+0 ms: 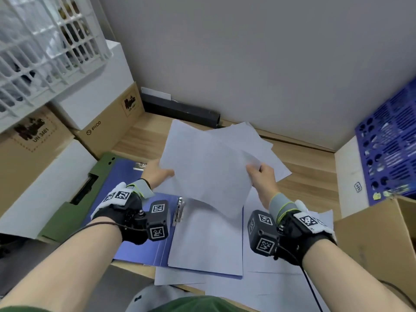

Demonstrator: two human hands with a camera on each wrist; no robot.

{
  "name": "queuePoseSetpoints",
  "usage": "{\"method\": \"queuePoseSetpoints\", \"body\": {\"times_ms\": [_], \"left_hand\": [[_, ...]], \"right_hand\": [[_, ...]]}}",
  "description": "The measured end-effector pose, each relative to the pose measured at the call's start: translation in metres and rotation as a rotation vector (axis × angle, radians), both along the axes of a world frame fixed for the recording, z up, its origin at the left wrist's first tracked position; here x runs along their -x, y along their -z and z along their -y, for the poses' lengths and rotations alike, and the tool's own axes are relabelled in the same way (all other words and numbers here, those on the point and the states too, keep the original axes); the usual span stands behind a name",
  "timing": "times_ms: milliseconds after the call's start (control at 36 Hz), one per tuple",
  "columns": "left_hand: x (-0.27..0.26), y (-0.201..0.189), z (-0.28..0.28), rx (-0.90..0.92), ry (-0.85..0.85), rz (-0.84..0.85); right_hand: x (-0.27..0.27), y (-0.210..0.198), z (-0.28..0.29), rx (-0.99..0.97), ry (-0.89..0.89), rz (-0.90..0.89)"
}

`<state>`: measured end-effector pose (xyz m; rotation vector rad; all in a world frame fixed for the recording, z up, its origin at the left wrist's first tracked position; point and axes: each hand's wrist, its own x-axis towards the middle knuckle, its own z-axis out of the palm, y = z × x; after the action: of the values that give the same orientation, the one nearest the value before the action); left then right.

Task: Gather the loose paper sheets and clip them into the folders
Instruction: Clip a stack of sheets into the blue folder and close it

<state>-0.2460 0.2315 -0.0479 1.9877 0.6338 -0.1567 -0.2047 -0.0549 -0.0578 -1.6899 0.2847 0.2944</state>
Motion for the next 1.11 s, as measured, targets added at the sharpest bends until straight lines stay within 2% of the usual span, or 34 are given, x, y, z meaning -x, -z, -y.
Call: {"method": "queuePoseSetpoints", "body": {"times_ms": [83, 167, 306, 472, 556, 639, 667, 778, 889, 1000, 1055, 1111], "left_hand": [[-0.007, -0.004, 0.002, 0.095, -0.125, 0.11], [-0.004, 0.002, -0.006, 0.147, -0.203, 0.142], [0.013, 0.013, -0.015, 0.145, -0.161, 0.079], [0.014, 0.024, -0.014, 0.171, -0.094, 0.021], [0.012, 0.032, -0.016, 0.164, -0.114, 0.036], [0.011, 0.037, -0.026, 0.188, -0.188, 0.044], [0.01, 0.042, -0.031, 0.207, -0.22, 0.052], [0.007, 0.076, -0.053, 0.274, -0.25, -0.088], [0.018, 0.057, -0.035, 0.447, -0.146, -0.185], [0.025, 0.049, -0.021, 0.728, -0.006, -0.274], [0.027, 0.053, -0.021, 0.787, -0.029, -0.277], [0.027, 0.059, -0.024, 0.753, -0.082, -0.235]], "right_hand": [[-0.01, -0.027, -0.006, -0.061, 0.032, 0.082], [-0.013, -0.035, -0.007, -0.084, 0.024, 0.115], [0.002, -0.013, -0.005, -0.002, -0.11, -0.008], [0.017, 0.009, -0.007, 0.059, -0.141, -0.173], [0.022, 0.012, -0.008, 0.103, -0.175, -0.189], [0.02, 0.01, -0.008, 0.103, -0.129, -0.187], [0.018, 0.009, -0.008, 0.084, -0.105, -0.191], [0.012, 0.008, -0.014, -0.064, -0.003, -0.23], [0.011, 0.007, -0.032, -0.267, 0.131, -0.252], [0.021, 0.012, -0.059, -0.39, 0.18, -0.299], [0.029, 0.016, -0.074, -0.413, 0.149, -0.331], [0.038, 0.021, -0.084, -0.392, 0.112, -0.371]]}}
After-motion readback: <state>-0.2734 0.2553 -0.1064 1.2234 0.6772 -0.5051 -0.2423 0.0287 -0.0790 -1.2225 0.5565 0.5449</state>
